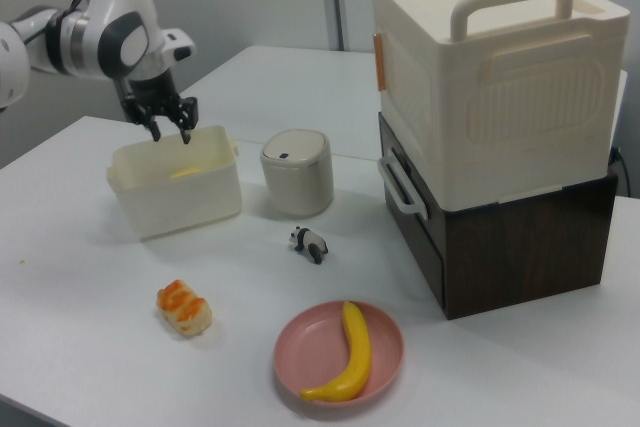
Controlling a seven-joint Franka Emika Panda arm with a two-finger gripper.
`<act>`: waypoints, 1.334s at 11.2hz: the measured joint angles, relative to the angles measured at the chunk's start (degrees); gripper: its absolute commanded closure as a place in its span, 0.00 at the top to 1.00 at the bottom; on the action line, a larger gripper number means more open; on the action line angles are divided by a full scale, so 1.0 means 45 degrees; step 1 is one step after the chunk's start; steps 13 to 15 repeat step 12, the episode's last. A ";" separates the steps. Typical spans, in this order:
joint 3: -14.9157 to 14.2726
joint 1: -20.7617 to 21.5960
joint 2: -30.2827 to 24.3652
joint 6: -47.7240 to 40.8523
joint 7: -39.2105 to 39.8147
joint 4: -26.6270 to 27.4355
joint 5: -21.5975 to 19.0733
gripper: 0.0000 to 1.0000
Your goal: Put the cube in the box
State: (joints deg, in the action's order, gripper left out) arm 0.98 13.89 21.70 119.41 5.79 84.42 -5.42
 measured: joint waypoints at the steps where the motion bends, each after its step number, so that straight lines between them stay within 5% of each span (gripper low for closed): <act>1: -0.0024 0.0502 0.0452 0.0641 -0.0402 -0.0020 0.0000 1.00; 5: -0.0261 0.0869 0.0898 0.0955 -0.0631 -0.0312 0.0022 1.00; 12: -0.0342 -0.2588 -0.1811 -0.5340 -0.0605 -0.0391 0.0585 1.00; 15: -0.0342 -0.2588 -0.1811 -0.5340 -0.0605 -0.0391 0.0585 1.00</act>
